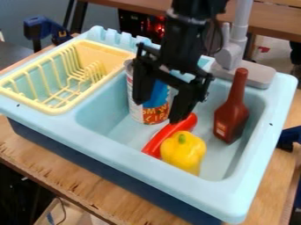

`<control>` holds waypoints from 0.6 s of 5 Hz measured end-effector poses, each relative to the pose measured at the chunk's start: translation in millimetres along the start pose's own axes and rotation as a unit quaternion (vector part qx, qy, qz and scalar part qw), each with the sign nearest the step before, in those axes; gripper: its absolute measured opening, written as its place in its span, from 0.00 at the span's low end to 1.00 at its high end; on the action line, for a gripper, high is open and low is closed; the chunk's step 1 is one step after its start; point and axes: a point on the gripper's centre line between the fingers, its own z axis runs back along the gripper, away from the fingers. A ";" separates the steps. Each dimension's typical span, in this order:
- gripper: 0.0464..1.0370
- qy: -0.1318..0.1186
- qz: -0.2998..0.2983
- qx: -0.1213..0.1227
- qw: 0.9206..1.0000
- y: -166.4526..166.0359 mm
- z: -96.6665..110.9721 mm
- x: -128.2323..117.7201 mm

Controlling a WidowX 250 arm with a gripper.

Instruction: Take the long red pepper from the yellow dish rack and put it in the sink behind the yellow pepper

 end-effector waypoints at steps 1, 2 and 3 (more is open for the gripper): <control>0.97 -0.033 0.008 0.021 0.999 -0.1 25.1 -15.9; 0.97 -0.076 0.016 0.014 0.997 0.2 47.9 -30.3; 0.97 -0.111 -0.010 -0.029 0.993 -3.9 60.3 -39.0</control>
